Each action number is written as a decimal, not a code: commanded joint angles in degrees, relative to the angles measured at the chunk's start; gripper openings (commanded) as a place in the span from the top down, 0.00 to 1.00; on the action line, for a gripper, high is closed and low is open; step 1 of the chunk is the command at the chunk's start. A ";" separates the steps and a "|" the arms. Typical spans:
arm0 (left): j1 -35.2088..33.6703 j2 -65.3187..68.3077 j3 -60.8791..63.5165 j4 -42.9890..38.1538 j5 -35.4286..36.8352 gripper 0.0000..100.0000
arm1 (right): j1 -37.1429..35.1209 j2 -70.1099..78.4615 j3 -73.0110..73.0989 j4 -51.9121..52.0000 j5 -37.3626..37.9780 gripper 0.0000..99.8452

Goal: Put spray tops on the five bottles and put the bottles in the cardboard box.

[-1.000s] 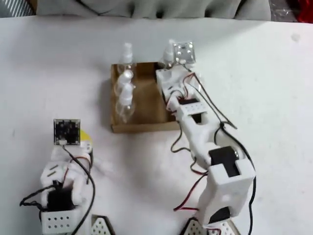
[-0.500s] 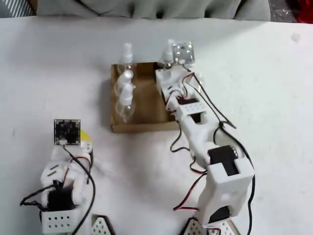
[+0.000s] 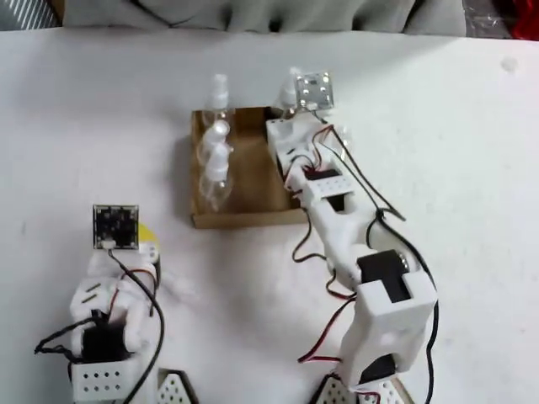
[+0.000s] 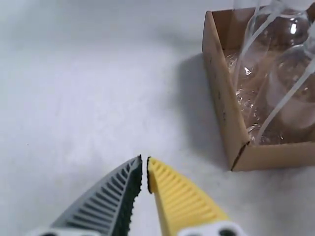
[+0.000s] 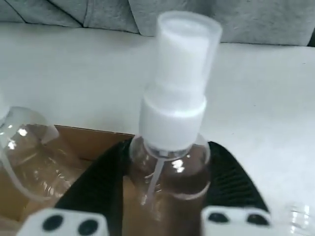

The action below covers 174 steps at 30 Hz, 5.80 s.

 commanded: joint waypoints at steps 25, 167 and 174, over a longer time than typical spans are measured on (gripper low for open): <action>-0.31 -0.57 -0.09 0.00 -0.62 0.98 | -2.15 -0.92 -1.41 -0.04 0.53 0.68; -0.66 -0.48 -0.09 -0.70 -0.62 0.98 | 24.84 6.02 -69.54 108.00 4.48 0.98; -0.66 -0.48 -0.09 -0.70 -0.62 0.98 | 26.15 -9.45 -50.02 108.00 16.79 0.98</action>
